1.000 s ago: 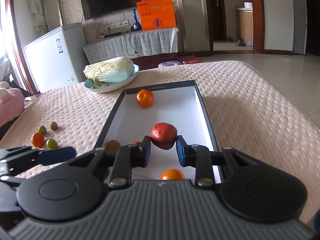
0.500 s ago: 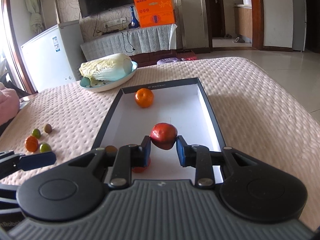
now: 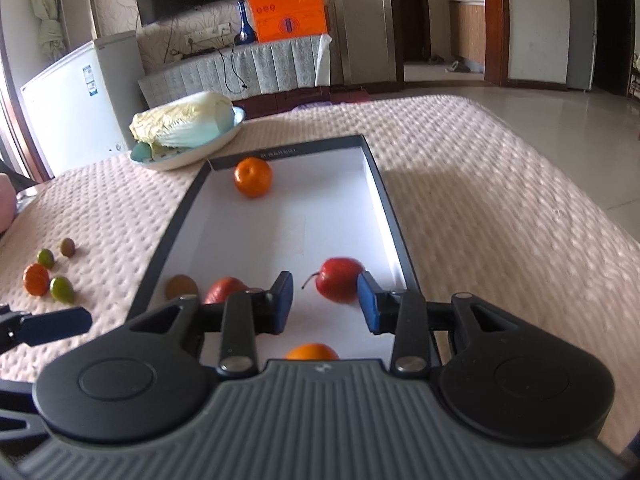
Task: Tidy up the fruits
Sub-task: 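Lower the red apple into the box and open the right gripper, then withdraw both tools from the box back toward the loose fruits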
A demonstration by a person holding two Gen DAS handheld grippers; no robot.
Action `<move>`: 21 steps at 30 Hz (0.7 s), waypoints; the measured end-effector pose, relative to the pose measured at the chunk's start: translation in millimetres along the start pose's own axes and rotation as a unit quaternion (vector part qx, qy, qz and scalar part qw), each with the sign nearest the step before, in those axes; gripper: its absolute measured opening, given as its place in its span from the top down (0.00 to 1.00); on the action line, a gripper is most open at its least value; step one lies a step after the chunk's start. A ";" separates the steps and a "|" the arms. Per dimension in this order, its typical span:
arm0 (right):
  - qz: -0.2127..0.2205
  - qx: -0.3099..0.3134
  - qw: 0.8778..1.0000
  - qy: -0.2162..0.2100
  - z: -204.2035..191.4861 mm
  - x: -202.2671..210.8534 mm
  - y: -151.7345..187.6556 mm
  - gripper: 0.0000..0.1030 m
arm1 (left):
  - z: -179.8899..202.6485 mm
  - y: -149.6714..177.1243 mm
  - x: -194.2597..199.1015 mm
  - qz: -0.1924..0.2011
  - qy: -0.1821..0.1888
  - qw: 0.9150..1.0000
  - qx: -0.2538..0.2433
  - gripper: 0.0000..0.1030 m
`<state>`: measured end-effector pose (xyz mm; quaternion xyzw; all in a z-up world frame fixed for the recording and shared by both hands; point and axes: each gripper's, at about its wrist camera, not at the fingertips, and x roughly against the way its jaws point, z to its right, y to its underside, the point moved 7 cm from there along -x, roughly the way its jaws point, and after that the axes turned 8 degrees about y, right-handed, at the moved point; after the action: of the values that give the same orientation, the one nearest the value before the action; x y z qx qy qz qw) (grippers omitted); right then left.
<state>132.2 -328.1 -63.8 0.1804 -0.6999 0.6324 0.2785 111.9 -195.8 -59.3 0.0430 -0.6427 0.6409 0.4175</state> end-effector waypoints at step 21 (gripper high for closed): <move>0.034 -0.025 0.999 -0.011 2.7 45.9 -2.9 0.63 | -5.2 -1.9 9.1 0.011 -0.005 1.000 0.002 0.34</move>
<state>97.7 -326.6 -33.3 0.1564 -0.7241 0.6218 0.2541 109.7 -187.3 -53.4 0.0396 -0.6436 0.6469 0.4072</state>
